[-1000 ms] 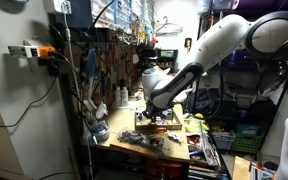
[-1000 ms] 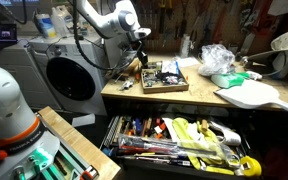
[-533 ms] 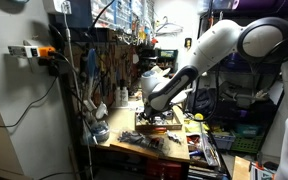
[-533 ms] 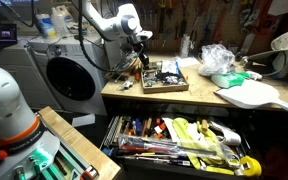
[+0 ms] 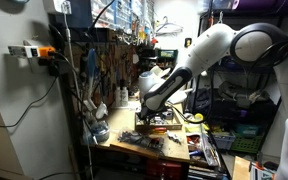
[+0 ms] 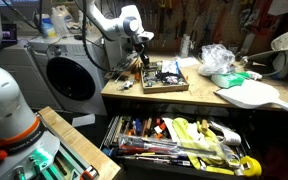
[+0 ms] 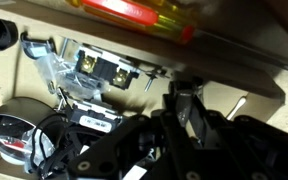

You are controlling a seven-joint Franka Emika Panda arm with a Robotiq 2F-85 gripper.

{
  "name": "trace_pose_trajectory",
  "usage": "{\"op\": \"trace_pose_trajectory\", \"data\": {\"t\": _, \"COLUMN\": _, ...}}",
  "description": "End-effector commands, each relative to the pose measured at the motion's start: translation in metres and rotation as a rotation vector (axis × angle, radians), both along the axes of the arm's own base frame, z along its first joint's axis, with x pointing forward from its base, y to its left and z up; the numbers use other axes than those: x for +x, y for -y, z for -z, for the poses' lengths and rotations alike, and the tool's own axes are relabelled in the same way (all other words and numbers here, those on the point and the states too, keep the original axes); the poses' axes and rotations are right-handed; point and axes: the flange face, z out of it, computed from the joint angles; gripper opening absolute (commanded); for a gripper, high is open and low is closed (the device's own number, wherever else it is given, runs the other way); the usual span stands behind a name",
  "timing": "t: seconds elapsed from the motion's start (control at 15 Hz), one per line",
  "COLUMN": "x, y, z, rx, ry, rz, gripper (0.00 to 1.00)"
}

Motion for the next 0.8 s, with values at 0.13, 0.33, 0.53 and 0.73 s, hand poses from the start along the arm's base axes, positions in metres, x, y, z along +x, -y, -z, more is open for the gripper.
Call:
{"op": "trace_pose_trajectory", "data": {"t": 0.13, "x": 0.0111, "y": 0.0066, "z": 0.0041, "rx": 0.003, "ry": 0.011, "rz": 0.103, "gripper": 0.05}}
{"op": "trace_pose_trajectory", "data": {"t": 0.33, "x": 0.0115, "y": 0.0094, "z": 0.0071, "rx": -0.01, "ry": 0.003, "rz": 0.145, "gripper": 0.05}}
{"op": "trace_pose_trajectory", "data": {"t": 0.53, "x": 0.011, "y": 0.011, "z": 0.0077, "rx": -0.019, "ry": -0.004, "rz": 0.17, "gripper": 0.05}}
{"op": "trace_pose_trajectory", "data": {"t": 0.73, "x": 0.0088, "y": 0.009, "z": -0.0001, "rx": -0.006, "ry": -0.005, "rz": 0.15, "gripper": 0.51}}
